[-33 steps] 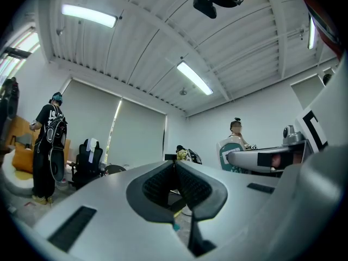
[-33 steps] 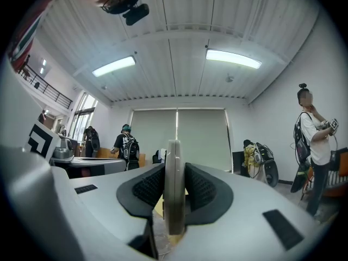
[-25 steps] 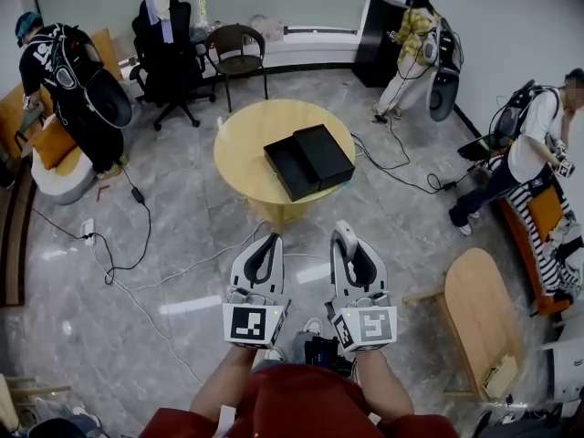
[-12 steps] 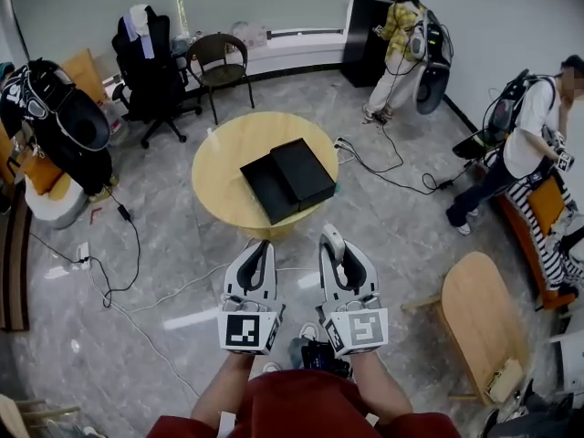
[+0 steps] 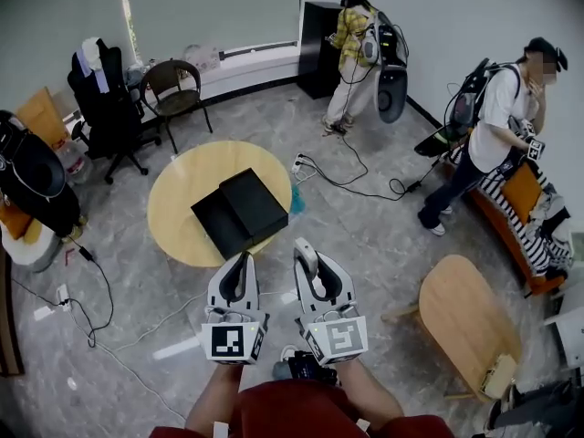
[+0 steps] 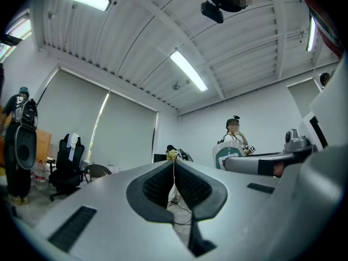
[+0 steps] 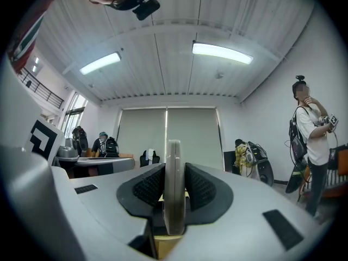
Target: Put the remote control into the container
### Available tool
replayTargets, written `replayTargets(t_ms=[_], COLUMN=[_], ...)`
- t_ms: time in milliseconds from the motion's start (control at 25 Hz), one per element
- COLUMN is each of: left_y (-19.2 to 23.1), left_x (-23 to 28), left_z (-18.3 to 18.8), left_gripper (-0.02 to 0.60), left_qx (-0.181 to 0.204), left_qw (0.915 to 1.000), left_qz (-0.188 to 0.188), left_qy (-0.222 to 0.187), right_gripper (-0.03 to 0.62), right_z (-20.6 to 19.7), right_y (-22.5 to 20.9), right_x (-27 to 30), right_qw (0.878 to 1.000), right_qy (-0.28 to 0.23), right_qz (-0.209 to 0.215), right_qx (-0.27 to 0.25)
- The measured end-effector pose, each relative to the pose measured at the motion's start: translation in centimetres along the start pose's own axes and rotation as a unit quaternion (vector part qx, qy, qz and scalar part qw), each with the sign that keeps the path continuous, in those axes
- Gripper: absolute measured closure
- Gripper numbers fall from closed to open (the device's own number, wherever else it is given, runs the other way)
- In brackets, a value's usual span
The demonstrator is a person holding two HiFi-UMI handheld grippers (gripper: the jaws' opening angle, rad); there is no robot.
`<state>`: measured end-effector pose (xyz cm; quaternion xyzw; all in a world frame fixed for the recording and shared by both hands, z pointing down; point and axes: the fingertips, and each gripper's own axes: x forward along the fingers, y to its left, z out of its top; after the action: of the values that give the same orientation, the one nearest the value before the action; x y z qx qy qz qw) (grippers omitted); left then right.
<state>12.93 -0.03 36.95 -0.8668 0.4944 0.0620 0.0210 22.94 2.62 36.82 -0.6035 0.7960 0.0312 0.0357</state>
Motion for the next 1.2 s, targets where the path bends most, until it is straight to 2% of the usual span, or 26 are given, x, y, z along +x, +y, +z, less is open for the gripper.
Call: replayTargets(t_ms=[320, 640, 960, 1200], left_y=[-1.8, -1.0, 3.4, 9.0], left_x=[5.3, 8.6, 10.6, 11.8], left_z=[-1.2, -1.9, -3.1, -3.5], left_gripper=[0.563, 0.563, 0.563, 0.563], left_qx=[-0.003, -0.001, -0.002, -0.002], left_qw=[1.0, 0.9998, 0.9997, 0.9997], left_qz=[-0.001, 0.016, 0.02, 0.017], left_qy=[0.003, 0.008, 0.012, 0.016], right_gripper=[0.477, 0.477, 0.477, 0.477], right_z=[-0.5, -0.8, -2.2, -2.9], right_y=[-5.4, -7.4, -5.9, -2.8], right_x=[2.1, 5.1, 9.8, 15.0], right_qw=[1.0, 1.0, 1.0, 1.0], right_qy=[0.002, 0.003, 0.009, 0.014], right_qz=[-0.009, 0.009, 0.014, 0.013], right_qx=[0.007, 0.008, 0.01, 0.007])
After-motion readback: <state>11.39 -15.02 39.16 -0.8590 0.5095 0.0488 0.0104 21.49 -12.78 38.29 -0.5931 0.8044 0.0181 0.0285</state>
